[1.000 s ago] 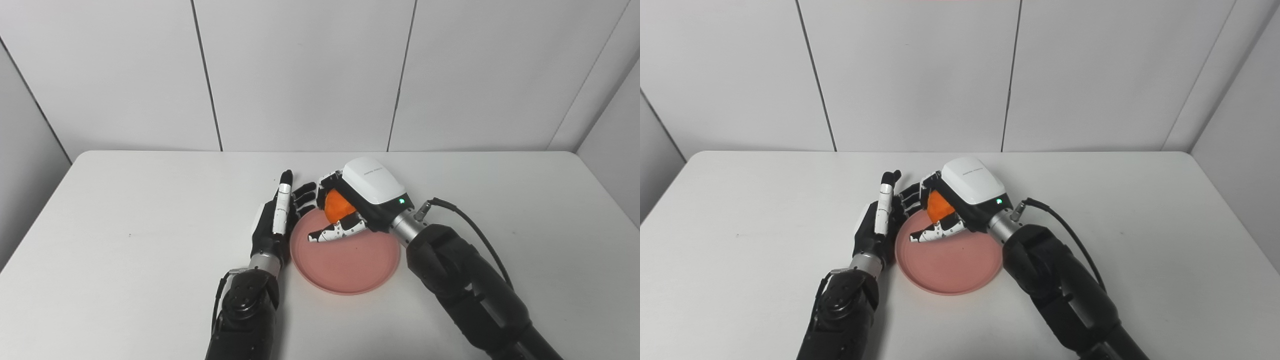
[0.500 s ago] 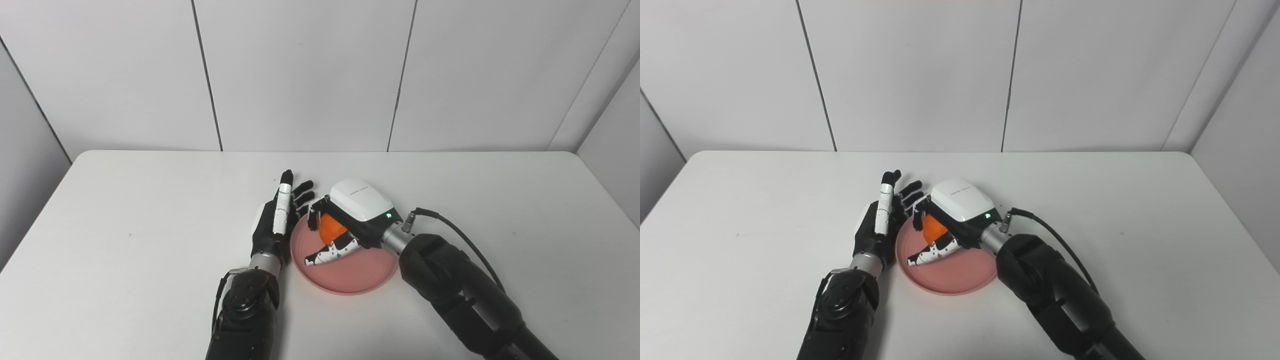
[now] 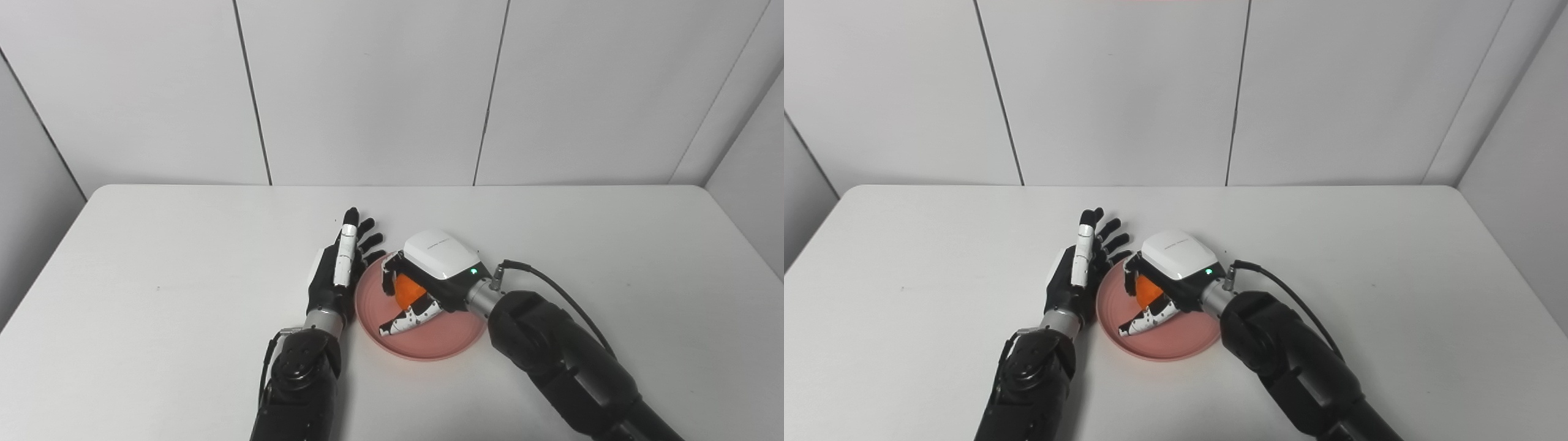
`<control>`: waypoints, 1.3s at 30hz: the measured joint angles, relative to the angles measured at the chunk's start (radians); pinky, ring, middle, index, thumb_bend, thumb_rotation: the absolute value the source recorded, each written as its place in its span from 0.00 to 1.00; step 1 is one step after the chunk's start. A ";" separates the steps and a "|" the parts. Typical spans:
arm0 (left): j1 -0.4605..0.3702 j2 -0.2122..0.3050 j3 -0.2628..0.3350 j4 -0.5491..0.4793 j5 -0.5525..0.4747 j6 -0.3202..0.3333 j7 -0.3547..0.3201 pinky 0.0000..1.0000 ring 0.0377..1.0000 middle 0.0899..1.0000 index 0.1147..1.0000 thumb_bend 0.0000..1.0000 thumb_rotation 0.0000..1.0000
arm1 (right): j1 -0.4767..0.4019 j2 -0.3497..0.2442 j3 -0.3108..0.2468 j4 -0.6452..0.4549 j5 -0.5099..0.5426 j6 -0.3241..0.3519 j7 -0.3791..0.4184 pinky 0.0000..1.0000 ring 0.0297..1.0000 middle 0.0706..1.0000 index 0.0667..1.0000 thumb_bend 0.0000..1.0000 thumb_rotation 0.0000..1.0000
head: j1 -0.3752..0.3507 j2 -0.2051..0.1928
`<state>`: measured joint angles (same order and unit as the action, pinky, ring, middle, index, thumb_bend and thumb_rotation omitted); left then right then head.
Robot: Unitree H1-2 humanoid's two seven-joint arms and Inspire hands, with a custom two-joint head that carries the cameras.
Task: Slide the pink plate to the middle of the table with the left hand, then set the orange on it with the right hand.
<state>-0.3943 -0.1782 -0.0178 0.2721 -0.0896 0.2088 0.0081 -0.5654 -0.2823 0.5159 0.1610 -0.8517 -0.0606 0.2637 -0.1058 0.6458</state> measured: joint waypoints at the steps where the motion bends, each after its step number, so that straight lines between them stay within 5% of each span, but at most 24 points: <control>1: 0.000 0.000 0.000 0.000 0.000 0.000 0.000 0.80 0.87 0.93 0.99 0.77 0.97 | -0.001 0.000 0.000 0.000 -0.002 0.000 0.000 0.25 0.30 0.34 0.44 0.55 0.47 | 0.000 0.002; 5: 0.000 0.000 -0.001 0.001 0.001 0.000 0.000 0.80 0.94 0.99 0.99 0.77 0.97 | -0.007 -0.006 0.001 -0.003 -0.030 -0.001 -0.003 0.24 0.30 0.34 0.40 0.60 0.54 | -0.003 0.002; 8: 0.000 0.000 -0.001 0.001 0.001 0.000 0.000 0.80 0.98 1.00 0.99 0.77 0.97 | -0.010 -0.008 -0.004 -0.003 -0.032 -0.015 -0.025 0.28 0.33 0.40 0.44 0.70 0.72 | -0.003 0.002; 13: 0.000 0.000 0.000 0.001 -0.001 0.000 -0.002 0.82 0.97 1.00 1.00 0.78 0.96 | -0.010 -0.010 -0.020 -0.002 -0.025 -0.079 -0.087 0.45 0.48 0.52 0.57 0.86 0.91 | -0.006 0.003; 17: 0.001 0.007 -0.006 0.000 0.000 0.000 -0.007 0.80 0.93 1.00 1.00 0.77 0.98 | -0.012 -0.015 -0.032 0.004 -0.026 -0.114 -0.125 0.45 0.51 0.57 0.59 0.91 0.98 | -0.009 0.003; 23: 0.001 0.013 -0.012 0.000 0.001 0.000 -0.014 0.77 0.84 0.85 1.00 0.76 0.99 | -0.015 -0.019 -0.062 0.021 0.002 -0.170 -0.168 0.45 0.52 0.59 0.67 0.94 1.00 | -0.008 0.006; 39: 0.002 0.014 -0.008 -0.005 0.001 0.001 -0.015 0.77 0.86 0.82 1.00 0.78 0.99 | -0.039 -0.032 -0.101 0.015 0.005 -0.210 -0.204 0.49 0.57 0.62 0.66 0.87 1.00 | -0.011 0.008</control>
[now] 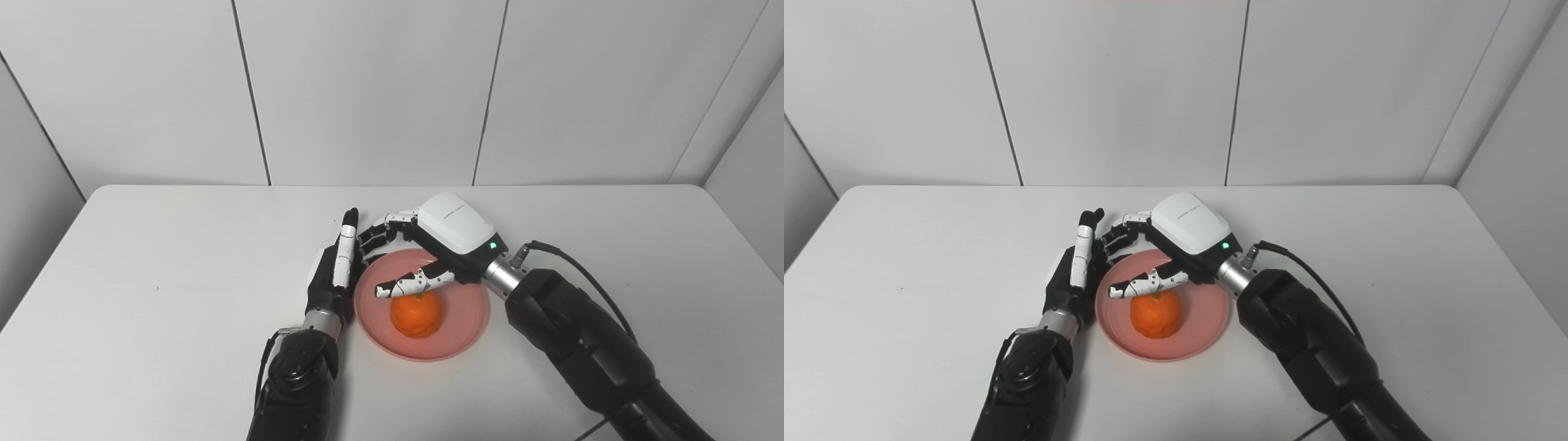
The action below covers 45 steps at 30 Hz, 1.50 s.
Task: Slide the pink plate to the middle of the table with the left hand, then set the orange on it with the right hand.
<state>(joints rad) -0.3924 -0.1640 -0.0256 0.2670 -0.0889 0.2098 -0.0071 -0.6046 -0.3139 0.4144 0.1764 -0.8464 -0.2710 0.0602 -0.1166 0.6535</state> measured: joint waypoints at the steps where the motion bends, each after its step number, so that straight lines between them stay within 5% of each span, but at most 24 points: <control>1: 0.000 -0.001 0.004 -0.002 -0.002 0.003 0.000 0.78 0.88 0.83 1.00 0.78 0.99 | 0.000 0.000 -0.009 0.000 0.000 -0.001 -0.006 0.48 0.57 0.63 0.67 0.85 1.00 | 0.000 0.000; 5: -0.002 -0.004 0.034 -0.006 -0.012 0.005 0.000 0.83 0.90 0.85 0.98 0.78 0.98 | 0.002 0.015 -0.074 0.014 0.042 -0.001 -0.040 0.48 0.53 0.61 0.65 0.88 1.00 | 0.002 0.000; 8: -0.010 -0.001 0.050 -0.003 -0.017 0.001 0.001 0.81 0.89 0.86 0.97 0.78 0.98 | 0.015 0.046 -0.146 0.034 0.114 0.009 -0.075 0.61 0.63 0.67 0.67 0.91 1.00 | 0.002 0.000; 11: -0.013 0.011 0.054 0.007 -0.009 -0.025 0.006 0.78 0.87 0.86 0.96 0.79 0.97 | 0.042 0.084 -0.192 0.034 0.175 0.052 -0.075 0.61 0.70 0.72 0.70 0.91 1.00 | 0.003 0.000; 18: -0.013 0.031 0.069 0.024 0.047 -0.099 0.068 0.88 0.84 0.85 0.88 0.80 0.99 | 0.111 0.189 -0.337 0.031 0.412 0.168 -0.073 0.71 0.74 0.75 0.75 0.83 1.00 | 0.006 -0.005; 20: -0.013 0.041 0.068 0.030 0.054 -0.112 0.073 0.92 0.88 0.88 0.88 0.81 1.00 | 0.124 0.199 -0.361 0.032 0.464 0.179 -0.073 0.76 0.80 0.79 0.78 0.79 1.00 | 0.006 -0.005; 25: -0.011 0.050 0.060 0.068 0.097 -0.191 0.097 1.00 0.98 0.96 0.90 0.78 1.00 | 0.166 0.238 -0.451 0.031 0.661 0.261 -0.058 0.91 0.89 0.87 0.82 0.88 1.00 | 0.008 -0.002; 32: -0.014 0.070 0.032 0.139 0.188 -0.312 0.138 1.00 1.00 1.00 0.99 0.84 1.00 | 0.227 0.323 -0.566 0.069 0.894 0.355 -0.061 0.98 0.91 0.90 0.89 0.90 1.00 | 0.008 0.000; 40: -0.028 0.071 0.040 0.171 0.195 -0.315 0.154 1.00 1.00 1.00 1.00 0.73 1.00 | 0.229 0.364 -0.617 0.097 1.012 0.355 -0.080 1.00 0.95 0.94 0.94 0.85 1.00 | 0.008 0.005; 45: -0.031 0.071 0.041 0.178 0.196 -0.304 0.154 1.00 1.00 1.00 1.00 0.77 1.00 | 0.228 0.380 -0.641 0.100 1.059 0.351 -0.082 1.00 0.95 0.95 0.95 0.86 1.00 | 0.008 0.005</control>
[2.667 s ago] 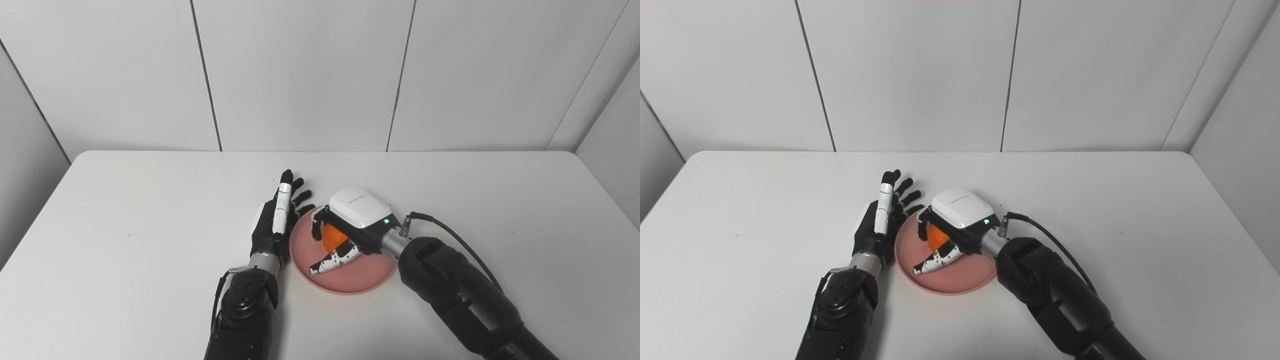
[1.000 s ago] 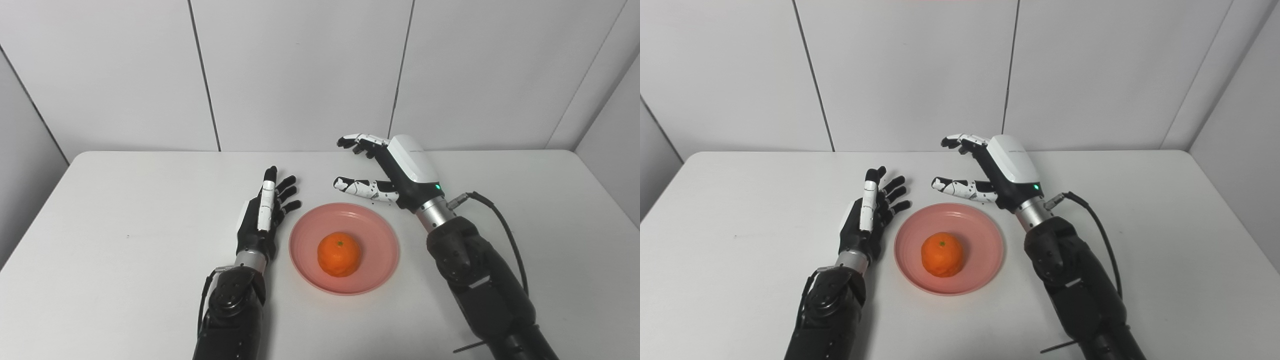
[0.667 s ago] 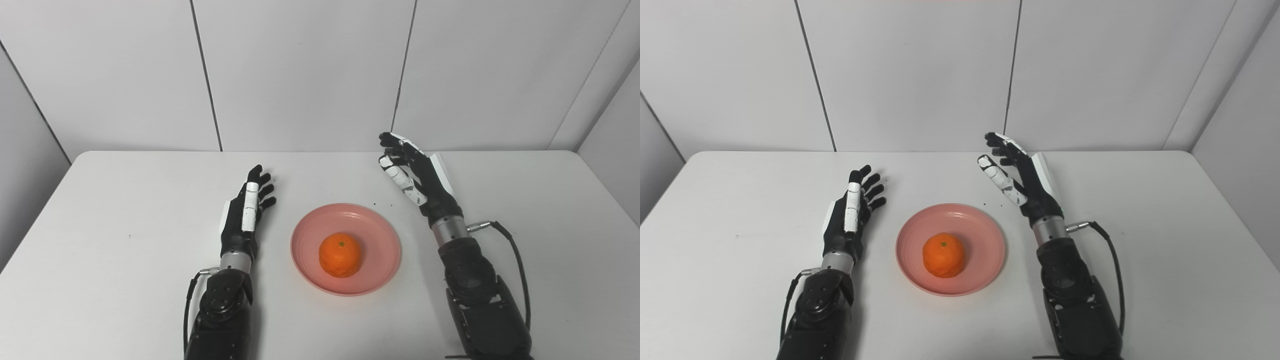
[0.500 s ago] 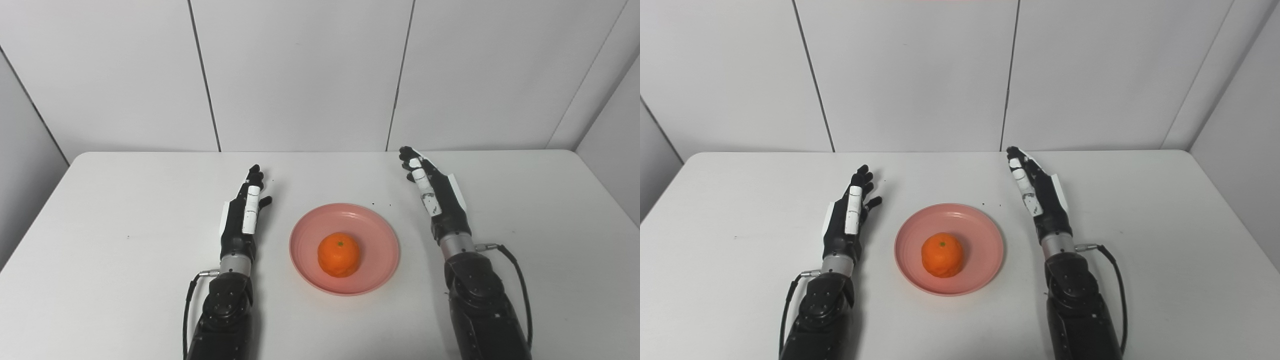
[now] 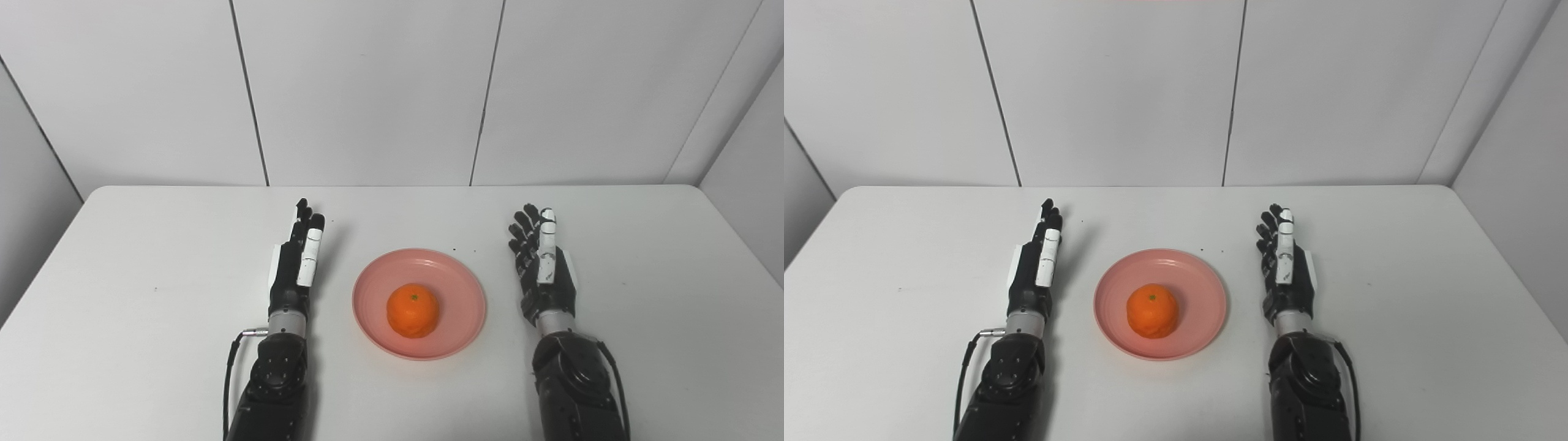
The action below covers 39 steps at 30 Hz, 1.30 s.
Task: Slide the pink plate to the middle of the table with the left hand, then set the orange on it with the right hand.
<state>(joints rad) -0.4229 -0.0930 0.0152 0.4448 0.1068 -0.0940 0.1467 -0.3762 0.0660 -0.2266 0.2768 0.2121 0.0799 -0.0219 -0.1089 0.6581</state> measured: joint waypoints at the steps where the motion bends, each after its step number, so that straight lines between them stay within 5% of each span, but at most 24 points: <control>1: 0.000 0.000 0.000 0.000 0.000 0.001 0.000 1.00 1.00 1.00 1.00 0.77 1.00 | 0.000 0.003 -0.003 0.001 0.005 -0.001 -0.001 1.00 0.94 0.95 0.95 0.85 1.00 | 0.000 0.000; 24: 0.007 -0.009 0.009 -0.034 -0.023 0.044 0.000 1.00 1.00 1.00 1.00 0.83 1.00 | -0.002 0.007 0.003 -0.001 0.017 -0.009 -0.017 1.00 0.94 0.93 0.93 0.85 1.00 | -0.002 0.006; 39: 0.111 -0.028 -0.008 -0.255 -0.065 0.168 -0.014 1.00 1.00 1.00 1.00 0.83 1.00 | 0.063 -0.022 0.057 -0.063 0.015 -0.014 0.013 0.99 0.94 0.92 0.91 0.87 1.00 | -0.006 0.014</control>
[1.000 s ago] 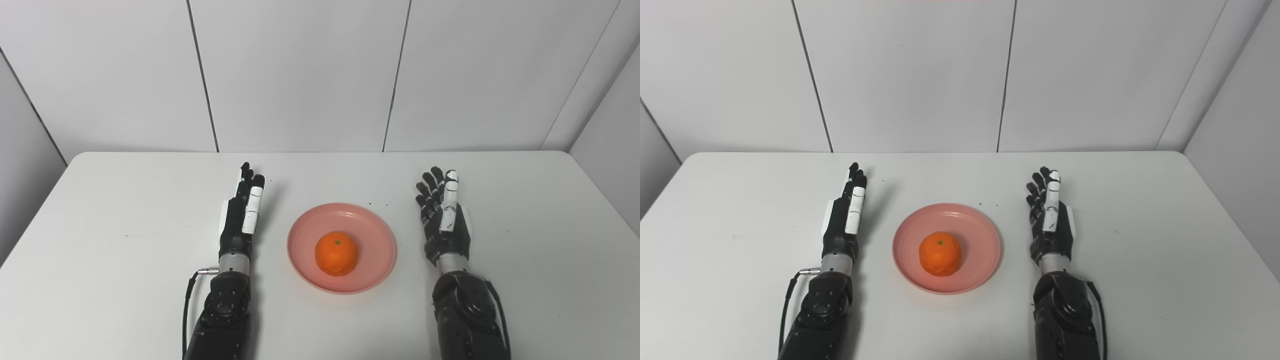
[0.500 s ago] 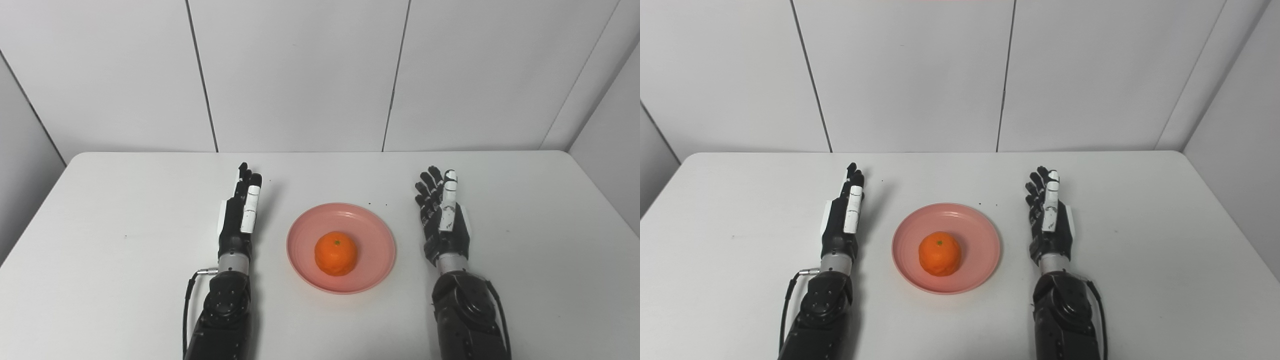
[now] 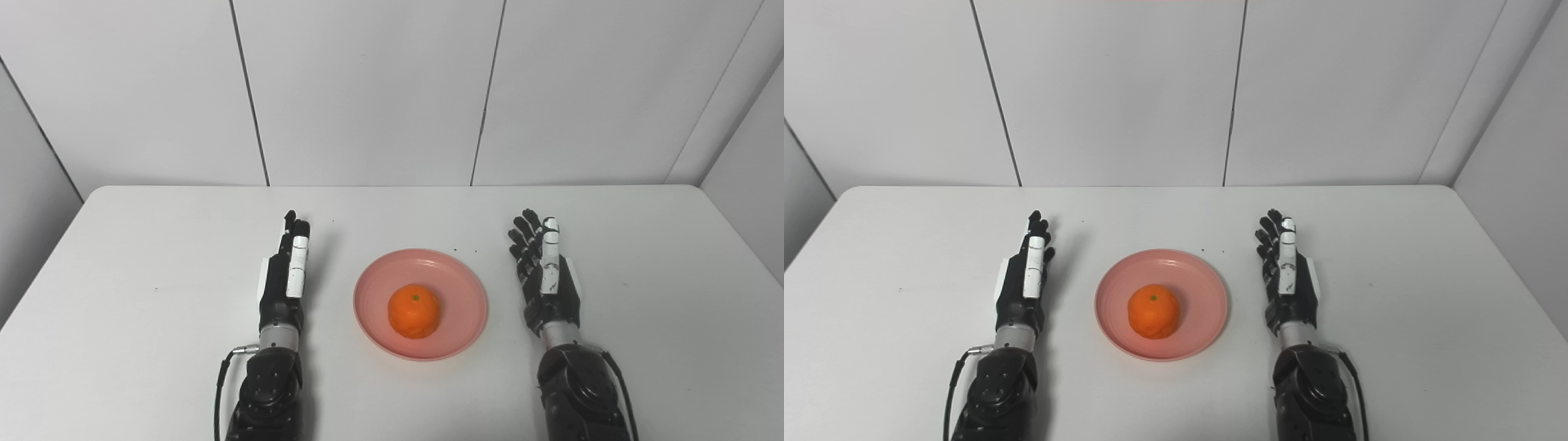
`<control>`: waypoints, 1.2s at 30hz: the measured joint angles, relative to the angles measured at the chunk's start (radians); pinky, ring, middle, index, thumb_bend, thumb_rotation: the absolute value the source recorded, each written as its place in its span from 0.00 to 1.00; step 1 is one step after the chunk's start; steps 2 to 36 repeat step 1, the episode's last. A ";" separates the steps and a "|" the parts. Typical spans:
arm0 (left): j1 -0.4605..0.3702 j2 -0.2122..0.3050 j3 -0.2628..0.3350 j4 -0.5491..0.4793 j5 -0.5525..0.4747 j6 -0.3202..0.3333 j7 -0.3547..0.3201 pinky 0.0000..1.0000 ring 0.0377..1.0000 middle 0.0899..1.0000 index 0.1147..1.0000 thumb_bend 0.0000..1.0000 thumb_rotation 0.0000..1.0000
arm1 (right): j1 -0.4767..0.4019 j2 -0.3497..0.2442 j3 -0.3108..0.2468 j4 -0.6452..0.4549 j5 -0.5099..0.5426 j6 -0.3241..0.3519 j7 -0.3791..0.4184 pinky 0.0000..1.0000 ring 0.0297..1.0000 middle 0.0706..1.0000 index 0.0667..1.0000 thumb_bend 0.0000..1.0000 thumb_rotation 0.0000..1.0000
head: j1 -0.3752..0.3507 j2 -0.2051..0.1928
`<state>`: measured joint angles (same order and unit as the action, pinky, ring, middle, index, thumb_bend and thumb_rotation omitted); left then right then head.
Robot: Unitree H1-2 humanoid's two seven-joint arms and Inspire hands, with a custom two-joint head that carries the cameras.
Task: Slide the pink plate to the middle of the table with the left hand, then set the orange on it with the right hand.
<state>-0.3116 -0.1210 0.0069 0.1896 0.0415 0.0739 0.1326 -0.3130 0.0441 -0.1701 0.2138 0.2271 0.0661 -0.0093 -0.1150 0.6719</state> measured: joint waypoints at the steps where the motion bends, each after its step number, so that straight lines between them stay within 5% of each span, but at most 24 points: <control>1: 0.004 -0.001 -0.001 -0.008 -0.001 0.005 -0.001 1.00 1.00 1.00 1.00 0.80 1.00 | 0.006 0.001 0.001 -0.009 0.002 0.000 0.000 0.99 0.93 0.92 0.90 0.87 0.99 | 0.000 0.000; 36: 0.004 -0.001 -0.001 -0.008 -0.001 0.005 -0.001 1.00 1.00 1.00 1.00 0.80 1.00 | 0.006 0.001 0.001 -0.009 0.002 0.000 0.000 0.99 0.93 0.92 0.90 0.87 0.99 | 0.000 0.000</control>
